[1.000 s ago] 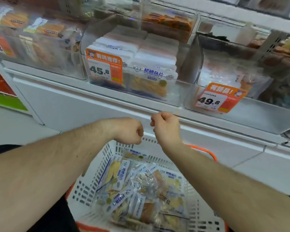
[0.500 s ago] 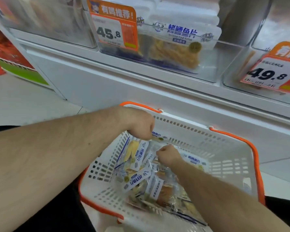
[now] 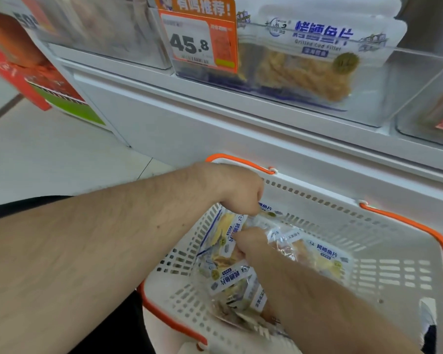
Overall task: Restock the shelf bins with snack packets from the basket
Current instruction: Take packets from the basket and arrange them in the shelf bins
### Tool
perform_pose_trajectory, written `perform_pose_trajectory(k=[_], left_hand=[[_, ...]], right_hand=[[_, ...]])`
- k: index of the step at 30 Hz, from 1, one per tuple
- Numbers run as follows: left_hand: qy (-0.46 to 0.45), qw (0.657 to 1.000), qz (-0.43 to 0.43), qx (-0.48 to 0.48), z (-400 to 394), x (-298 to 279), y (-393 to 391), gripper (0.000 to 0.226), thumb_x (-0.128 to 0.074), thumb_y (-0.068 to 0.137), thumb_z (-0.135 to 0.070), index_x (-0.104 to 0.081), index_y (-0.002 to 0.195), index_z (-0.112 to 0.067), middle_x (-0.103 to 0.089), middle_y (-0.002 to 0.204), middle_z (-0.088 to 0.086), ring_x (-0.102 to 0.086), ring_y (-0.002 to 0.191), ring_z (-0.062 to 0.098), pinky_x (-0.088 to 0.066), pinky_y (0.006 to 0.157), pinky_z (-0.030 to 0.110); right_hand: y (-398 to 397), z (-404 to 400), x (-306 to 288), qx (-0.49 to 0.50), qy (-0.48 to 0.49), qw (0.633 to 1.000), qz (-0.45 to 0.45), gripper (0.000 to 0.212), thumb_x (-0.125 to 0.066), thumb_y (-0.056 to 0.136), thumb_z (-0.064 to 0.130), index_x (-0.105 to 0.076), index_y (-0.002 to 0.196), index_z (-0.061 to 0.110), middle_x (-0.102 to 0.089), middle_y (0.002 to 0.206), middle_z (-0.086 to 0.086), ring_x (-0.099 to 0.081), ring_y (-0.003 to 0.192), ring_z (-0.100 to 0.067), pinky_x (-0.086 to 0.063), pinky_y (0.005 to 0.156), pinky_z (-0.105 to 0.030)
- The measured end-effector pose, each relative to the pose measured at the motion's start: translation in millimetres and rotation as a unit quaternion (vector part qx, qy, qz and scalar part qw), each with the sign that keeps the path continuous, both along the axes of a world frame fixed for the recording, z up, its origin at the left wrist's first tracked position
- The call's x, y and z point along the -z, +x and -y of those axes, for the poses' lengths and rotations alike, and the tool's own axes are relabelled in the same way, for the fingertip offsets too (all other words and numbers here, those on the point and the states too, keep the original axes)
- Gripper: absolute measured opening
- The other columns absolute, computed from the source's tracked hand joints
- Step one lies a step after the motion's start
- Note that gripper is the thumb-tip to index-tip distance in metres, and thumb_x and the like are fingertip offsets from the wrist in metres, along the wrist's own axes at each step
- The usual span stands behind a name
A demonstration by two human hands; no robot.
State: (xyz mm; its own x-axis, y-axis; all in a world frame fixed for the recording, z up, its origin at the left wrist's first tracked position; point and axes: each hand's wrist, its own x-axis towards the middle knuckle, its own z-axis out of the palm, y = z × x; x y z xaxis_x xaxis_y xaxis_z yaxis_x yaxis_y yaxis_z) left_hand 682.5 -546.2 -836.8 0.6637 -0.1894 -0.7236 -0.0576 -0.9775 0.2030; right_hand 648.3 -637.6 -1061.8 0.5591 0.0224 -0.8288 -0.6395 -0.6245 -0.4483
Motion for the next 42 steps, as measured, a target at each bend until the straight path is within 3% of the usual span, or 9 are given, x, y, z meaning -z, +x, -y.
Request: perform_pose_trajectory(k=[5,7,11,17,23,26,32,36,42], left_hand=[[-0.017,1.000,0.007,-0.019,-4.4,-11.3,-2.6,0.011,-0.052,0.097,-0.032,-0.055,0.104,-0.025,-0.055,0.103,-0.001,-0.050,0.089,0.018,-0.043,0.083,0.029],[-0.021,0.999,0.019,-0.034,-10.0,-18.2,-4.7,0.023,-0.056,0.096,-0.033,-0.062,0.114,-0.022,-0.062,0.111,-0.002,-0.058,0.098,0.017,-0.048,0.090,0.030],[-0.035,0.994,0.070,-0.072,-28.4,-28.6,-5.9,0.027,-0.062,0.090,-0.041,-0.056,0.100,-0.017,-0.059,0.101,0.001,-0.056,0.088,0.022,-0.046,0.087,0.031],[-0.151,0.968,0.104,-0.169,-35.6,-51.9,-12.7,0.072,-0.071,0.084,-0.051,-0.047,0.141,-0.015,-0.055,0.137,0.003,-0.057,0.118,0.020,-0.047,0.104,0.041],[-0.402,0.871,0.099,-0.264,-16.3,-60.3,-14.2,0.035,-0.075,0.085,-0.022,-0.066,0.118,-0.013,-0.072,0.114,0.006,-0.063,0.086,0.016,-0.046,0.060,0.021],[-0.441,0.846,0.124,-0.272,-9.6,-68.0,-13.8,0.014,-0.073,0.086,-0.006,-0.070,0.096,-0.016,-0.075,0.098,0.002,-0.065,0.069,0.005,-0.046,0.055,0.016],[-0.458,0.814,0.232,-0.271,-4.9,-86.3,-8.2,0.022,-0.078,0.082,-0.013,-0.073,0.103,-0.021,-0.076,0.098,-0.004,-0.072,0.095,0.016,-0.056,0.092,0.041],[-0.473,0.759,0.328,-0.304,-6.6,-105.8,-3.2,0.013,-0.079,0.081,-0.018,-0.071,0.090,-0.023,-0.073,0.089,-0.003,-0.068,0.089,0.015,-0.054,0.092,0.039],[-0.481,0.677,0.354,-0.429,-33.0,-123.0,2.2,0.014,-0.073,0.085,-0.018,-0.062,0.089,-0.026,-0.065,0.086,-0.004,-0.064,0.084,0.016,-0.047,0.074,0.026]], right_hand=[[14.9,7.1,-43.5,-0.109,0.022,0.992,0.060,0.008,-0.049,0.088,0.007,-0.056,0.083,0.006,-0.054,0.067,-0.007,-0.052,0.055,-0.019,-0.042,0.053,-0.026],[25.6,18.7,-72.7,-0.120,0.043,0.989,0.080,0.009,-0.051,0.085,0.005,-0.055,0.077,0.007,-0.047,0.061,-0.005,-0.044,0.050,-0.018,-0.039,0.050,-0.025],[44.3,49.1,-145.3,-0.172,0.065,0.969,0.162,0.024,-0.058,0.077,0.000,-0.050,0.058,0.013,-0.042,0.060,-0.002,-0.037,0.054,-0.016,-0.033,0.051,-0.023],[58.8,82.1,-253.6,-0.191,0.142,0.935,0.263,0.047,-0.054,0.077,-0.014,-0.041,0.045,0.017,-0.033,0.045,0.007,-0.029,0.043,-0.007,-0.028,0.046,-0.021],[60.8,94.5,-318.1,-0.170,0.200,0.908,0.326,0.043,-0.055,0.074,-0.018,-0.048,0.045,0.013,-0.036,0.042,0.006,-0.033,0.041,-0.005,-0.029,0.044,-0.016],[59.4,100.0,-340.3,-0.236,0.095,0.893,0.370,0.045,-0.054,0.080,-0.012,-0.043,0.047,0.016,-0.035,0.044,0.007,-0.032,0.043,-0.007,-0.031,0.048,-0.022],[52.2,94.0,-370.8,-0.305,-0.077,0.836,0.449,0.019,-0.076,0.081,0.024,-0.059,0.073,0.023,-0.066,0.069,0.005,-0.063,0.062,-0.012,-0.051,0.058,-0.032],[50.0,82.6,-404.0,-0.317,-0.158,0.756,0.550,0.039,-0.072,0.087,0.030,-0.044,0.062,0.021,-0.047,0.060,0.005,-0.045,0.058,-0.013,-0.031,0.051,-0.027],[69.8,70.2,-454.1,-0.306,-0.203,0.661,0.654,0.036,-0.068,0.089,0.032,-0.043,0.065,0.021,-0.052,0.065,0.004,-0.053,0.069,-0.025,-0.042,0.060,-0.035]])
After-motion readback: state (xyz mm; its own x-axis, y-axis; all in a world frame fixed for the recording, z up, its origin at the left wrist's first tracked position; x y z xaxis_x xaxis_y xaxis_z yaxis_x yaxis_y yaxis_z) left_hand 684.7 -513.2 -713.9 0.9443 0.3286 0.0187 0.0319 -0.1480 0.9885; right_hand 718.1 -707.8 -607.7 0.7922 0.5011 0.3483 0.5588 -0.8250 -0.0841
